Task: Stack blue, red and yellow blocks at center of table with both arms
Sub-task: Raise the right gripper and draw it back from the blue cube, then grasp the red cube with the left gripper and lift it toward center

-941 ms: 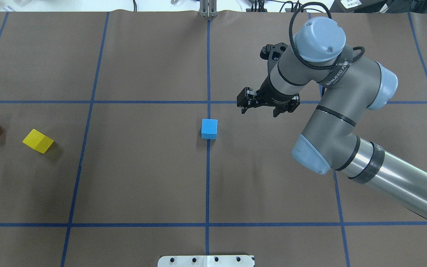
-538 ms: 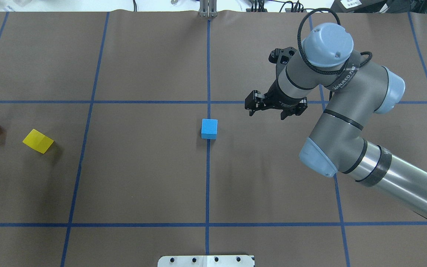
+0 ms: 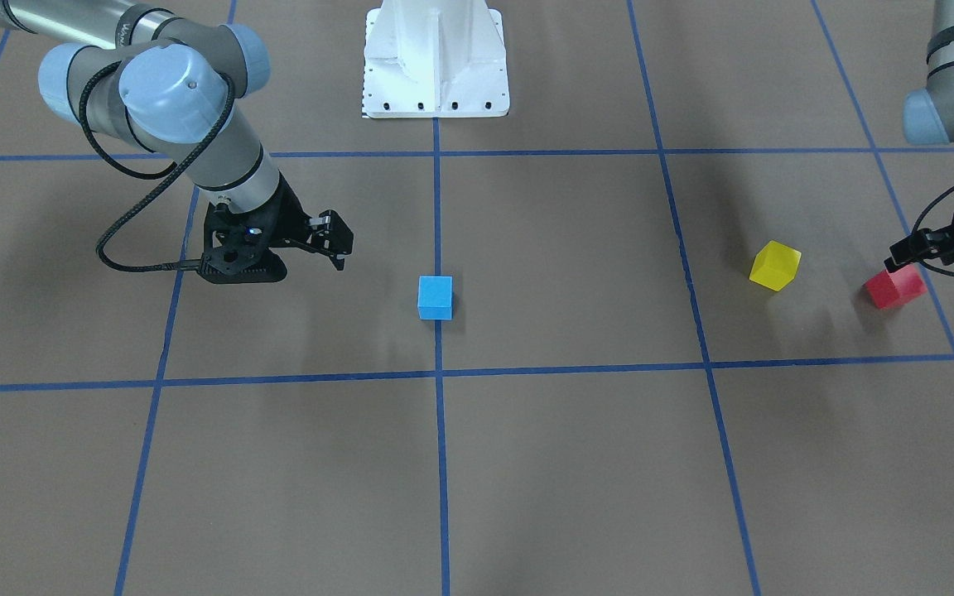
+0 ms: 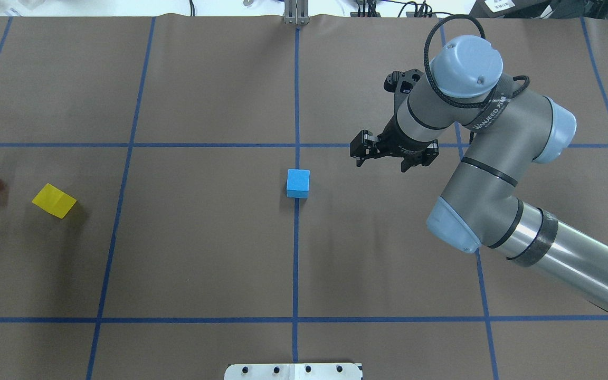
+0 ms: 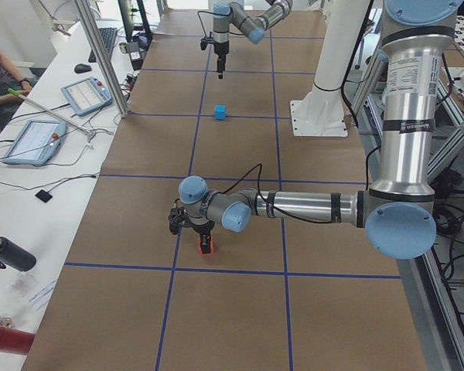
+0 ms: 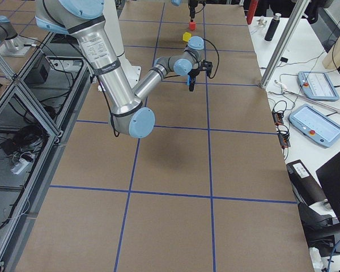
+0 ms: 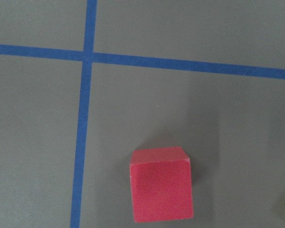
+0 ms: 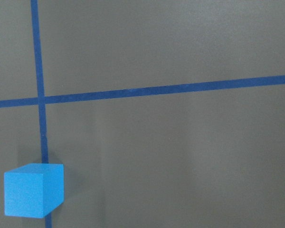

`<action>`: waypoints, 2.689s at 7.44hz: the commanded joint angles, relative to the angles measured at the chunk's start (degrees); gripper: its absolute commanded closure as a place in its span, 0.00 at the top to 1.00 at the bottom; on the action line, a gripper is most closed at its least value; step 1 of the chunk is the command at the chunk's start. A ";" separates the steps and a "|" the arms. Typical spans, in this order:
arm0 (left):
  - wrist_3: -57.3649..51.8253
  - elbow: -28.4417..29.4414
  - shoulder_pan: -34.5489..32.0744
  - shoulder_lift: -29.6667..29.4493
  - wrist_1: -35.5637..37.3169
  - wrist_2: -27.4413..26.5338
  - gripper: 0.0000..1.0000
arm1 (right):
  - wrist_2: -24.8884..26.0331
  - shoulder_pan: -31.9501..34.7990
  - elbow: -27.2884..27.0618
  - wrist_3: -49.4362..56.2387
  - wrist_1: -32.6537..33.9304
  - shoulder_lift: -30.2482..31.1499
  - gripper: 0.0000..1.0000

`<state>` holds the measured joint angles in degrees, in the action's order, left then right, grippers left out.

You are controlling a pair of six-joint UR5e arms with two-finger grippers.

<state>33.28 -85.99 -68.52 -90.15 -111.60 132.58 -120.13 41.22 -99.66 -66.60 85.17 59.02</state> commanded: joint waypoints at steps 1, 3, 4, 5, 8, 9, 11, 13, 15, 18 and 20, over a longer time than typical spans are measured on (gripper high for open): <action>1.79 2.57 0.93 -1.33 -2.48 -0.13 0.99 | 0.51 -0.35 0.17 -0.02 0.00 0.04 1.00; 1.79 4.15 1.46 -2.13 -2.57 -0.13 0.99 | 0.95 -0.62 0.17 0.07 0.00 0.04 1.00; 1.70 4.94 1.81 -2.31 -2.57 -0.22 0.99 | 0.95 -0.70 0.34 0.07 0.00 0.04 1.00; 1.79 5.56 1.99 -2.31 -3.79 -1.52 0.99 | 1.04 -0.88 0.43 0.07 0.00 -0.04 1.00; 2.05 7.85 2.08 -2.66 -6.35 -1.80 0.84 | 1.04 -1.06 0.52 -0.02 0.00 -0.13 1.00; 2.14 8.03 2.16 -2.92 -6.35 -1.71 0.41 | 1.04 -1.06 0.43 -0.02 0.00 -0.13 1.00; 3.71 6.98 2.08 -4.41 -5.39 -1.02 0.00 | 0.95 -0.97 0.26 0.07 0.00 -0.13 1.00; 3.91 -1.06 1.99 -6.60 5.52 5.64 0.00 | 0.34 1.48 -1.75 1.03 0.00 2.66 1.00; 4.42 -16.52 2.16 -14.89 29.99 5.41 0.00 | -0.80 5.25 -5.18 2.52 0.00 7.93 1.00; 23.52 -18.43 19.24 -32.58 35.66 -4.66 0.00 | -7.03 15.26 -5.46 21.10 0.00 17.85 1.00; 30.34 -11.45 27.52 -44.43 35.49 -12.02 0.00 | -7.05 18.18 -4.58 27.30 0.09 21.13 1.00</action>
<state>59.18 -102.10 -46.73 -126.83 -76.08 126.52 -126.82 57.36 -104.87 -43.16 85.22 77.96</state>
